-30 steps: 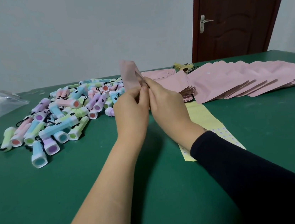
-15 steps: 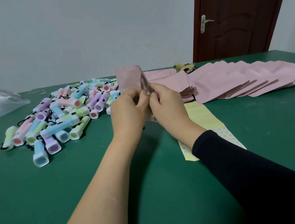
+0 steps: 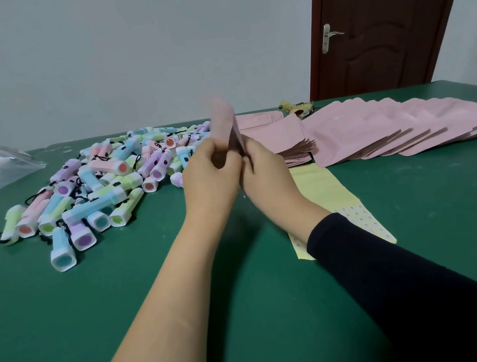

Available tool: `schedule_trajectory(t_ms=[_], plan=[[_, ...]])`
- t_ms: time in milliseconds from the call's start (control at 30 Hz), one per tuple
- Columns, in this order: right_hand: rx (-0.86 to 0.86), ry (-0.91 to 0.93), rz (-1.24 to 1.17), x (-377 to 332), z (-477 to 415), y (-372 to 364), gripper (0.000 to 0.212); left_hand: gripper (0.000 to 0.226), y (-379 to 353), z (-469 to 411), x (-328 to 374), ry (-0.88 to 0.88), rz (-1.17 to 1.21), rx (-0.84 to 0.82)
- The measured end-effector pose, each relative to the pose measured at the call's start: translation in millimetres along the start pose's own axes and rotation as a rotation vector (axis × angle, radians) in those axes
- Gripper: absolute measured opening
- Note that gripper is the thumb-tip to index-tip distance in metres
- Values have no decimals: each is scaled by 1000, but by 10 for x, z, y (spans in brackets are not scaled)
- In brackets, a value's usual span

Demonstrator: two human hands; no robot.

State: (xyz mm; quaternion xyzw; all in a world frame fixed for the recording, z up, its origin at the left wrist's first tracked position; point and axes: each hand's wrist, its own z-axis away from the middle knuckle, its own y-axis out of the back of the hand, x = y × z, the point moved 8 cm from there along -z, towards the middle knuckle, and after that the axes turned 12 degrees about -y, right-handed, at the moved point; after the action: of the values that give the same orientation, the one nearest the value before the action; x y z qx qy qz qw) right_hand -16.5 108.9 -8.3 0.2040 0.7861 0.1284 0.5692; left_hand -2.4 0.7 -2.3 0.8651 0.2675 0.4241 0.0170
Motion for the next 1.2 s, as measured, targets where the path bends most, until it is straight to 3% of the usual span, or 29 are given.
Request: schedule_trajectory(t_ms=[133,233,433,567,767,867,1000,1100,1200], plan=[[-4,128,170,-106,116,-97,59,29,-82,29,-104,158,232,-6],[23,212,211,-181,172,-110,67,23,-86,6,-91,141,258,-12],[-11,116,264,-3,78,-110,75,27,-195,21,-131,145,245,-124],[-48,87,331,75,52,-138,72,16,-273,61,-192,183,210,-187],[-56,66,332,74,34,-186,74,26,-187,94,-390,277,166,-137],[24,35,268,107,-27,-42,71,37,-168,86,-395,286,151,-127],[-10,78,349,96,36,-125,65,18,-274,81,-226,182,125,-176],[54,10,236,140,-37,26,61,47,-219,68,-250,179,112,-154],[76,-120,109,226,-87,146,38,61,-108,47,-306,212,129,-68]])
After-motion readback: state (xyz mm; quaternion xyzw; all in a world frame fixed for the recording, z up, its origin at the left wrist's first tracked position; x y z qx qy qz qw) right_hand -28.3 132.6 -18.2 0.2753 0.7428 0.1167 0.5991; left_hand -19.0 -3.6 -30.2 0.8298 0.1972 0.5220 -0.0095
